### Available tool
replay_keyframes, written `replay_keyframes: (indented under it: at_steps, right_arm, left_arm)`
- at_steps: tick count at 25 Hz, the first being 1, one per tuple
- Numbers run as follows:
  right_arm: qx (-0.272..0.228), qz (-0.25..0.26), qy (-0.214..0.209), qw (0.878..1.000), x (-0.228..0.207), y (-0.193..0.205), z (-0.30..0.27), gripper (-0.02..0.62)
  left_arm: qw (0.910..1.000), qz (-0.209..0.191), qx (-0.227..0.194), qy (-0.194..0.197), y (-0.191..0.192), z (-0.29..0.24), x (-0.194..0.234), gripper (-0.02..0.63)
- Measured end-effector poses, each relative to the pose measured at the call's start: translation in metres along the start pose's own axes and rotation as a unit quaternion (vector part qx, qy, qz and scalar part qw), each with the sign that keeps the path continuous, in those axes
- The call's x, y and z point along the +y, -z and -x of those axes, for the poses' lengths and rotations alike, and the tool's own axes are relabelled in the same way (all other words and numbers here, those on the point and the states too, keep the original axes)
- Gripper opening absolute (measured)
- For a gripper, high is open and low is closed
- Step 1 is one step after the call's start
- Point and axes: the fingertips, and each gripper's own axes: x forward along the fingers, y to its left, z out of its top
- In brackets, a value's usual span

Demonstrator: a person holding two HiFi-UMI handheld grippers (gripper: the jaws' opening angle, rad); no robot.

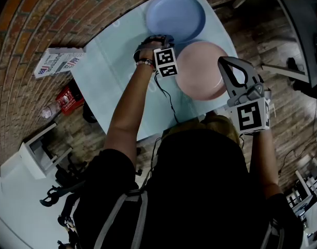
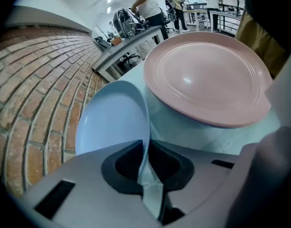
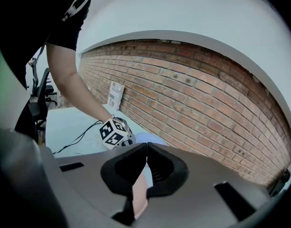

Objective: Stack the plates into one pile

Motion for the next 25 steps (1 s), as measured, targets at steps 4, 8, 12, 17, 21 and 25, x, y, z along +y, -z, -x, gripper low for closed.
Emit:
replay_keyframes:
  at_steps: [4, 8, 12, 17, 21, 25]
  right_arm:
    - [0.002, 0.001, -0.003, 1.000, -0.003, 0.003, -0.004, 0.034]
    - [0.001, 0.007, -0.007, 1.000, -0.003, 0.000, -0.006, 0.034]
    - [-0.008, 0.014, -0.009, 1.000, -0.005, -0.006, -0.005, 0.034]
    - [-0.022, 0.023, -0.015, 0.999, -0.003, -0.014, 0.000, 0.034]
    - [-0.034, 0.025, -0.020, 0.999, 0.002, -0.019, 0.010, 0.034]
    - [-0.054, 0.032, -0.025, 0.998, 0.007, -0.026, 0.022, 0.034]
  left_arm:
    - [0.9993, -0.037, 0.007, -0.010, -0.004, 0.003, 0.005, 0.038]
    - [0.9985, -0.052, 0.000, -0.020, -0.011, 0.010, 0.009, 0.032]
    - [0.9974, -0.068, 0.006, -0.023, -0.013, 0.020, 0.010, 0.029]
    - [0.9973, -0.068, 0.016, -0.022, -0.017, 0.038, 0.007, 0.031]
    - [0.9977, -0.060, 0.015, -0.028, -0.025, 0.063, 0.003, 0.031]
    - [0.9975, -0.048, 0.023, -0.047, -0.031, 0.091, 0.004, 0.031]
